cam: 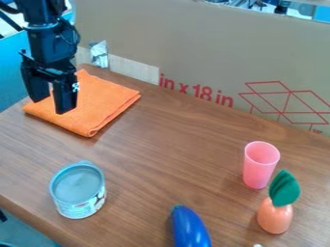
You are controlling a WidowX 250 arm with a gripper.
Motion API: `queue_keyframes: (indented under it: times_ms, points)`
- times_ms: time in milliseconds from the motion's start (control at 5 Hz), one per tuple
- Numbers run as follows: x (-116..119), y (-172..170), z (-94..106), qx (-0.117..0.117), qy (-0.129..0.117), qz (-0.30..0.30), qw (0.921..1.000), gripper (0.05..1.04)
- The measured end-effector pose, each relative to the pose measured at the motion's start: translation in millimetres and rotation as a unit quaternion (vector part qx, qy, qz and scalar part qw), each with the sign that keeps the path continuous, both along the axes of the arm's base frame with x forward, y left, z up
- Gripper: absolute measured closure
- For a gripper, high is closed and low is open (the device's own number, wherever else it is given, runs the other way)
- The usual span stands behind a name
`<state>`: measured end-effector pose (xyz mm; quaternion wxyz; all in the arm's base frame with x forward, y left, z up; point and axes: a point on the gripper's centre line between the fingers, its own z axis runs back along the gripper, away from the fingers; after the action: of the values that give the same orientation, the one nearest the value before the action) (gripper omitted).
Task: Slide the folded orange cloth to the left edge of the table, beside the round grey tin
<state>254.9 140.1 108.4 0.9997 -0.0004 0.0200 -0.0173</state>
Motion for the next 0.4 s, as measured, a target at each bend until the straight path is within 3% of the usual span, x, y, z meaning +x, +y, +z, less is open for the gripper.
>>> queue_keyframes:
  times_ms: [200,400]
  points:
    - [0,-2,-7.3,-0.006,0.012,-0.002,0.9999,0.081]
    - [46,15,-12.6,-0.018,-0.023,0.009,0.9995,0.081]
